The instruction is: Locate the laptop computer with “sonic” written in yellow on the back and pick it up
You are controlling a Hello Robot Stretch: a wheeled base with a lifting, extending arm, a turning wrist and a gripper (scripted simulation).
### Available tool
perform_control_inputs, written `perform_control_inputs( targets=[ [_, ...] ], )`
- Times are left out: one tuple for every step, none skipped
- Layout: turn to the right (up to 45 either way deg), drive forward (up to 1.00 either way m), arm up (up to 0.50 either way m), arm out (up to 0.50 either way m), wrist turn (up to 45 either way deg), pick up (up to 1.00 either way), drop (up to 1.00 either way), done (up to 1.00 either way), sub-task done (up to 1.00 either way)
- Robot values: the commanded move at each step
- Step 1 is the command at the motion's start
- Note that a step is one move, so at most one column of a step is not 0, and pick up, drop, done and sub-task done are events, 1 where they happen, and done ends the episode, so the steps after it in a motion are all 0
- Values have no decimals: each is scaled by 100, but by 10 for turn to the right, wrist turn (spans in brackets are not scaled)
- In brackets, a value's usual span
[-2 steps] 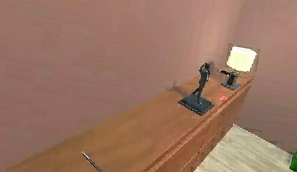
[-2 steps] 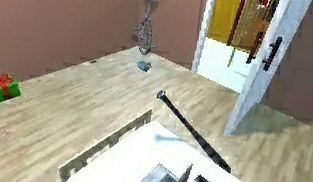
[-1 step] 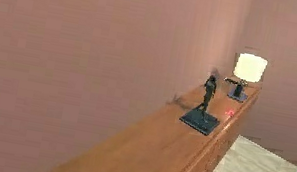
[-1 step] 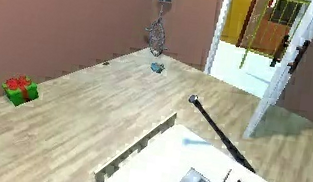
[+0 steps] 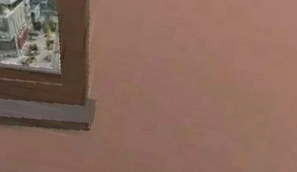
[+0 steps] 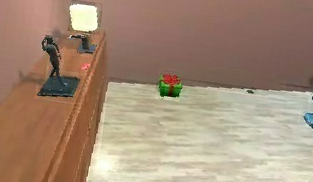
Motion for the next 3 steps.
perform_control_inputs(
  targets=[
    [-450,0,0,0,0,0,0,0,0],
    [-450,0,0,0,0,0,0,0,0],
    [-210,0,0,0,0,0,0,0,0]
  ],
)
